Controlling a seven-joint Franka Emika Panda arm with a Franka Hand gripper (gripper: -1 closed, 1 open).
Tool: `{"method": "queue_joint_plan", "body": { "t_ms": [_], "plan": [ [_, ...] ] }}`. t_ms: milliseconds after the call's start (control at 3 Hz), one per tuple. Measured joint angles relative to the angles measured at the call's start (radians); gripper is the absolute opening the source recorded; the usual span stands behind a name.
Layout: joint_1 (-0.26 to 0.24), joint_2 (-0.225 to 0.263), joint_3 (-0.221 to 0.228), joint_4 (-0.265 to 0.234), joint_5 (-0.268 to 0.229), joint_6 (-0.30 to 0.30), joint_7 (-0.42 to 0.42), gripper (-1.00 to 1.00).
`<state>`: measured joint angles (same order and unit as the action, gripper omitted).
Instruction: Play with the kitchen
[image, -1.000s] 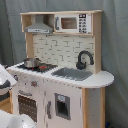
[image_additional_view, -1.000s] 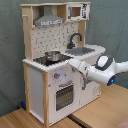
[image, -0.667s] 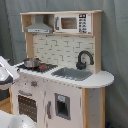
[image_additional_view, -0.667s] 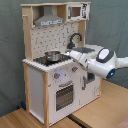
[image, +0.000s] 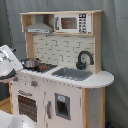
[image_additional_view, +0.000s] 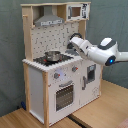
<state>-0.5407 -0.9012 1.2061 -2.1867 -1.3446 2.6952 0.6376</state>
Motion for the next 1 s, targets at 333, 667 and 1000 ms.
{"method": "queue_joint_plan", "body": {
  "t_ms": [333,667,1000],
  "plan": [
    [0.004,0.006,-0.012,0.012,0.101,-0.001,-0.065,1.0],
    [0.007,0.011,-0.016,0.018,0.201,-0.004,-0.13,1.0],
    [0.008,0.016,-0.022,0.023,0.307,-0.011,-0.195,1.0]
  ]
}}
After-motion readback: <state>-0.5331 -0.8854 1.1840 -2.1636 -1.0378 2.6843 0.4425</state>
